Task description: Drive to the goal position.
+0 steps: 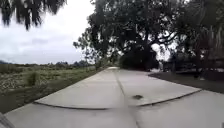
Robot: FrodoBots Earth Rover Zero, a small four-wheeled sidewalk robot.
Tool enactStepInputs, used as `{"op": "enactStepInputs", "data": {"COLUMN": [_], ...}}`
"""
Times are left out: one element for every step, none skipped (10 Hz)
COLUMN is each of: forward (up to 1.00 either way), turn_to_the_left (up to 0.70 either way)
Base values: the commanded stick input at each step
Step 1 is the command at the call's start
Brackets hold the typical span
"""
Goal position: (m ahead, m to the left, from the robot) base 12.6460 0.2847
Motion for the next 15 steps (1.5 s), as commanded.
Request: {"op": "enactStepInputs", "data": {"forward": [0.7,0.7,0.7,0.7,0.7,0.7,0.7,0.7,0.7,0.7,0.7,0.7,0.7,0.7,0.7], "turn_to_the_left": [0.0,0.0,0.0,0.0,0.0,0.0,0.0,0.0,0.0,0.0,0.0,0.0,0.0,0.0,0.0]}}
